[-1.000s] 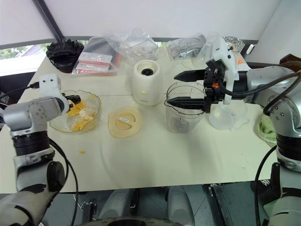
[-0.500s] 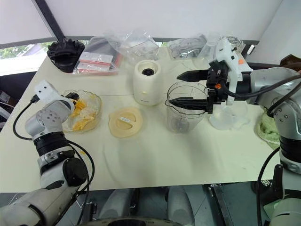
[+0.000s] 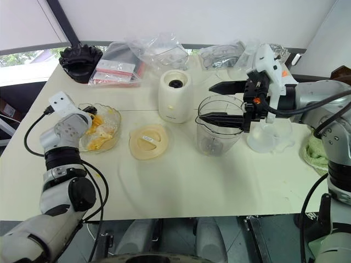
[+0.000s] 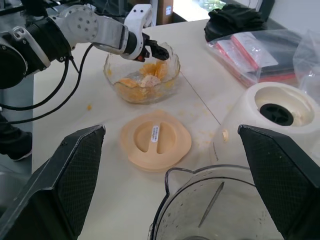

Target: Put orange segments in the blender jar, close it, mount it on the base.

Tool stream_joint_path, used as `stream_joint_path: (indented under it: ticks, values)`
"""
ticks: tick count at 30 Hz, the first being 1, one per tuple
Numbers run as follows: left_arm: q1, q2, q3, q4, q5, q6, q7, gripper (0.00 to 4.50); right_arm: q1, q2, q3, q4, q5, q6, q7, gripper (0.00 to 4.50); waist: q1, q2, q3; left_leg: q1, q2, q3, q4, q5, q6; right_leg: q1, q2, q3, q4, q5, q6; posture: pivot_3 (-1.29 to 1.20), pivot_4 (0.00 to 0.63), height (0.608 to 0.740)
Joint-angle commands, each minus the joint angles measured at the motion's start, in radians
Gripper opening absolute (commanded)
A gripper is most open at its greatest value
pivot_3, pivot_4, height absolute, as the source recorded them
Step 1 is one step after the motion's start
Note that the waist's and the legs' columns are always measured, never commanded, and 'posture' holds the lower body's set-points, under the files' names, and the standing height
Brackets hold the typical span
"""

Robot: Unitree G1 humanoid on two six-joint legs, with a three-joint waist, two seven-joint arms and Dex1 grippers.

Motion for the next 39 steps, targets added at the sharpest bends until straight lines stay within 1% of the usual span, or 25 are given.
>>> stream_joint_path:
  ticks: [1,4,9,20,28,30,32,36,37,39]
  values:
    - [-0.043,0.025,-0.027,0.047,0.015,-0.023,0.013,3.83,0.000,-0.011,-0.041,-0.027,0.015,-0.016,-0.005,4.46,0.000,0.000,0.000,0.000,0.000,0.000,0.000,0.000,0.000,0.000,0.000,0.000,0.000,0.000,0.000,0.00,0.150,0.740]
    - [-0.061,0.023,-0.031,0.093,0.023,0.005,0.047,3.83,0.009,-0.010,-0.047,-0.030,0.013,-0.020,-0.011,4.46,0.000,0.000,0.000,0.000,0.000,0.000,0.000,0.000,0.000,0.000,0.000,0.000,0.000,0.000,0.000,0.00,0.150,0.740]
    - [-0.076,0.033,-0.050,0.142,0.027,0.025,0.044,3.83,0.015,-0.010,-0.053,-0.038,0.019,-0.016,-0.021,4.46,-0.001,0.000,0.000,0.000,0.000,0.000,0.000,0.000,0.000,0.000,0.000,0.000,0.000,0.000,0.000,0.00,0.150,0.740]
    - [-0.109,0.069,-0.096,0.235,0.042,-0.032,0.032,3.83,0.020,-0.012,-0.055,-0.047,0.032,-0.008,-0.041,4.46,-0.001,0.000,0.000,0.000,0.000,0.000,0.000,0.000,0.000,0.000,0.000,0.000,0.000,0.000,0.001,0.00,0.150,0.740]
    - [-0.130,0.095,-0.126,0.297,0.047,-0.083,-0.017,3.83,0.023,-0.013,-0.056,-0.055,0.041,-0.005,-0.052,4.46,-0.001,0.000,0.000,0.000,0.000,0.000,0.000,0.000,0.000,0.000,0.000,0.000,0.000,0.000,0.001,0.00,0.150,0.740]
    - [-0.134,0.096,-0.135,0.305,0.048,-0.090,-0.028,3.28,0.024,-0.014,-0.055,-0.055,0.043,-0.006,-0.055,4.50,-0.001,0.000,0.000,0.000,0.000,0.000,0.000,0.000,0.000,0.000,0.000,0.000,0.000,0.000,0.001,0.00,0.150,0.740]
    - [-0.138,0.095,-0.139,0.310,0.048,-0.087,-0.031,2.49,0.025,-0.015,-0.055,-0.056,0.044,-0.007,-0.056,4.50,-0.001,0.000,0.000,0.000,0.000,0.000,0.000,0.000,0.000,0.000,0.000,0.000,0.000,0.000,0.001,0.00,0.150,0.740]
    - [-0.139,0.091,-0.144,0.312,0.045,-0.072,-0.035,0.50,0.030,-0.017,-0.057,-0.056,0.044,-0.009,-0.057,4.50,-0.001,0.000,0.000,0.000,0.000,0.000,0.000,0.000,0.000,0.000,0.000,0.000,0.000,0.000,0.001,0.00,0.150,0.740]
    - [-0.139,0.090,-0.145,0.311,0.044,-0.067,-0.034,0.16,0.031,-0.018,-0.057,-0.056,0.044,-0.010,-0.058,4.50,0.000,0.000,0.000,0.000,0.000,0.000,0.000,0.000,0.000,0.000,0.000,0.000,0.001,0.000,0.001,0.00,0.150,0.740]
    - [-0.140,0.089,-0.144,0.308,0.041,-0.057,-0.030,0.16,0.031,-0.018,-0.058,-0.057,0.045,-0.010,-0.059,4.50,-0.001,0.000,0.000,0.001,0.000,-0.001,0.000,0.001,-0.001,0.000,0.000,0.000,0.001,0.001,0.000,0.00,0.150,0.740]
